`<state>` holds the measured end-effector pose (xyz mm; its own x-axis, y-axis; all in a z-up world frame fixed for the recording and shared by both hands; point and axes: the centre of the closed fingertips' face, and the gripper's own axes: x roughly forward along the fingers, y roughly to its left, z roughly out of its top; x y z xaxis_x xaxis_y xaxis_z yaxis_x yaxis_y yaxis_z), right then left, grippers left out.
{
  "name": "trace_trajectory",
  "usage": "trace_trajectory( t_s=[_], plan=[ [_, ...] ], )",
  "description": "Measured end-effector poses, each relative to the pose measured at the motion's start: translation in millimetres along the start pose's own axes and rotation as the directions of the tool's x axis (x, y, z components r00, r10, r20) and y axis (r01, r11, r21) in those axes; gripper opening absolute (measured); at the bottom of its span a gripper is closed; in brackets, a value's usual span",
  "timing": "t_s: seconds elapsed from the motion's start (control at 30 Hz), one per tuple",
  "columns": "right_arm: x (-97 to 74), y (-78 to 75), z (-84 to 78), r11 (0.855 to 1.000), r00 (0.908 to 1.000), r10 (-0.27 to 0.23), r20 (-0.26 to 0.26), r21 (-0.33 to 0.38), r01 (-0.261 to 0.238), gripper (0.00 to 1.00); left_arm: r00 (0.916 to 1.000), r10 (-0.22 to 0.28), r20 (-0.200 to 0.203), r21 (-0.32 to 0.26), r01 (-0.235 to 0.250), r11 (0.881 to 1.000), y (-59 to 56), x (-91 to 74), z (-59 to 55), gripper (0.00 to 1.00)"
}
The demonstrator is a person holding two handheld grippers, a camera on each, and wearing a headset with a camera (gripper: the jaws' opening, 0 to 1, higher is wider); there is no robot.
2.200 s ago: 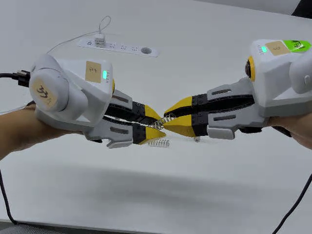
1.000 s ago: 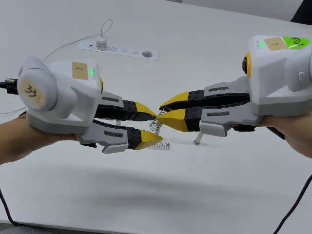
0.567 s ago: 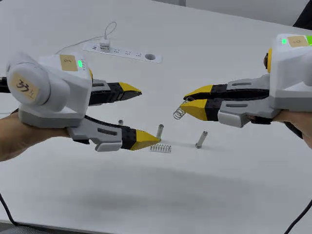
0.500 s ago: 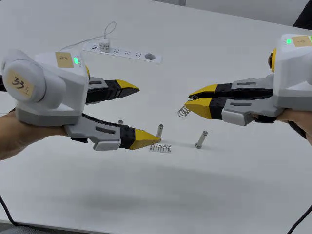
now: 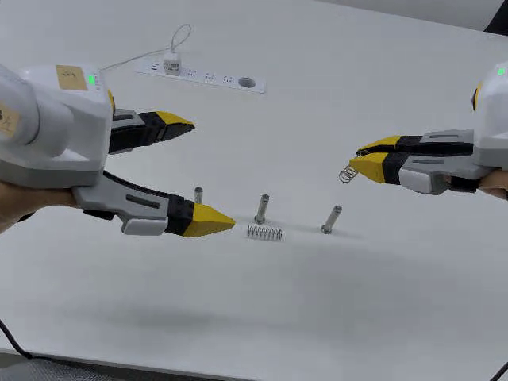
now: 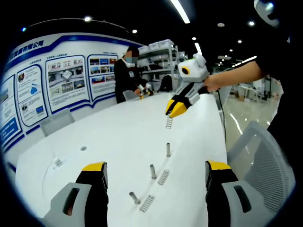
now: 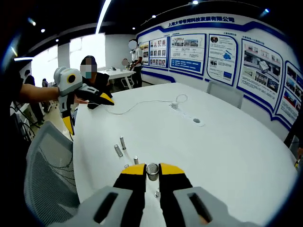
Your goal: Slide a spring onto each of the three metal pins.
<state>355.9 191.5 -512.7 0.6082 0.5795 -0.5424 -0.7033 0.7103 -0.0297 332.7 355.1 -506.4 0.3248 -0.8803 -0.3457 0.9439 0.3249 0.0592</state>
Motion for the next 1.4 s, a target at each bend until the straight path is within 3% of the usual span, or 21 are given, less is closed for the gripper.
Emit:
trace_trajectory(
  t_s=[0.3, 0.63, 0.97, 1.4],
  plan=[
    [19.2, -7.8, -32.2, 1.0, 0.9966, -0.017, -0.081, 0.01, 0.018, 0.1, 0.9995, 0.022, -0.024, -0.035, -0.023, 0.999, 7.3, -6.1, -12.4, 0.94],
    [32.5, -17.0, -48.9, 0.999, 0.993, -0.02, -0.116, 0.04, 0.025, 0.1, 0.9975, 0.045, -0.054, -0.061, -0.048, 0.997, 12.2, -9.4, -25.7, 0.95],
    [38.9, -14.4, -54.8, 0.999, 0.9905, -0.002, -0.137, 0.046, 0.008, 0.1, 0.9963, 0.048, -0.072, -0.082, -0.054, 0.995, 10.7, -10.5, -33.9, 0.95],
    [37.6, -13.7, -55.6, 0.999, 0.9884, -0.005, -0.152, 0.032, 0.01, 0.1, 0.9963, 0.043, -0.074, -0.09, -0.05, 0.995, 7.2, -8.9, -35.5, 0.95]
  ],
)
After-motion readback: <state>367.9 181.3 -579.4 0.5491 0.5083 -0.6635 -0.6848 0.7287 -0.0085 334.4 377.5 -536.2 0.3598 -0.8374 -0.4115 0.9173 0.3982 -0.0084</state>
